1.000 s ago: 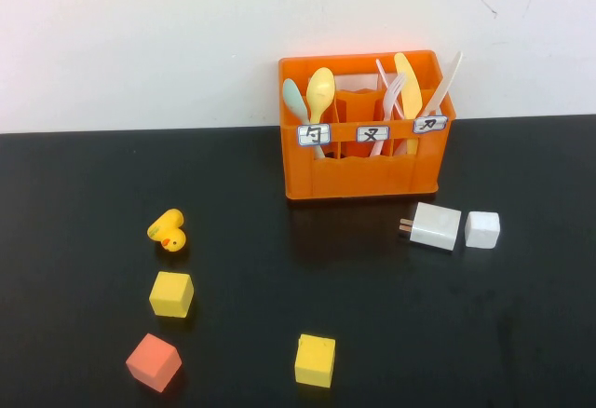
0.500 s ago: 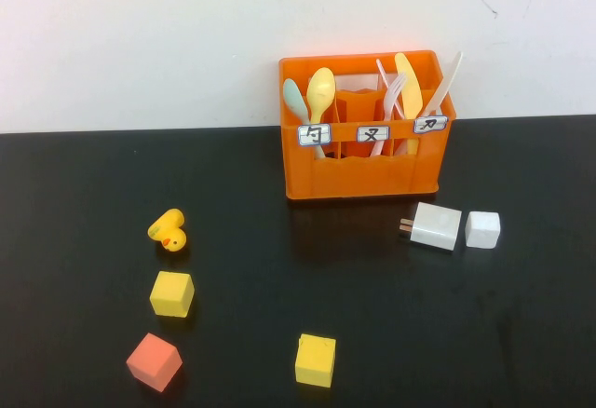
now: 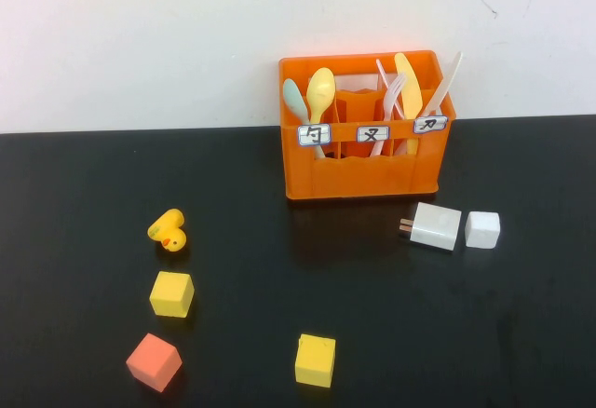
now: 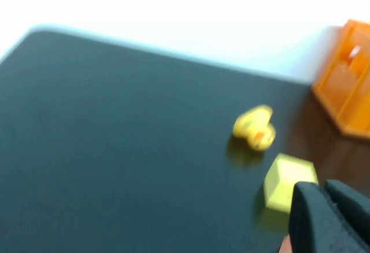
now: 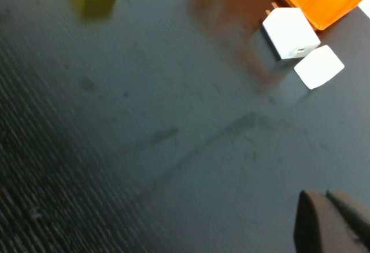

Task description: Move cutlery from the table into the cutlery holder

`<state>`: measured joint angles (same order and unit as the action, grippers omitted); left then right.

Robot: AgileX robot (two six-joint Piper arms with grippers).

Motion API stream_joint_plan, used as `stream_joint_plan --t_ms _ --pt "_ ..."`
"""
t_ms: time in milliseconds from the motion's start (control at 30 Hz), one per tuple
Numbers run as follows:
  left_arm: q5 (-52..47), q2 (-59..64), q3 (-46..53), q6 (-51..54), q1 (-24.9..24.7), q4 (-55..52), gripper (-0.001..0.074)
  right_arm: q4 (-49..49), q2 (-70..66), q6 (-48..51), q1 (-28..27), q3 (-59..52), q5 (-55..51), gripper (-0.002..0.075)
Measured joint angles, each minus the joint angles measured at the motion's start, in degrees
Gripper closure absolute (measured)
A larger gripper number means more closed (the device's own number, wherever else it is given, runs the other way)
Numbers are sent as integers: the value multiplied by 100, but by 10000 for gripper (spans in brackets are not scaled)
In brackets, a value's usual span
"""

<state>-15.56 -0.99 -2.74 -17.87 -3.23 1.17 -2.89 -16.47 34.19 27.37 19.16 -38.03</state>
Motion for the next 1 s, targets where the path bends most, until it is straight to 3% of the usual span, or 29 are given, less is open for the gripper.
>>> stream_joint_plan --t_ms 367,700,1000 --pt "-235 0 375 -451 -63 93 736 0 9 0 0 0 0 728" --pt "-235 0 375 385 -63 93 736 0 9 0 0 -2 0 728" --pt "-237 0 375 464 -63 106 736 0 9 0 0 -2 0 728"
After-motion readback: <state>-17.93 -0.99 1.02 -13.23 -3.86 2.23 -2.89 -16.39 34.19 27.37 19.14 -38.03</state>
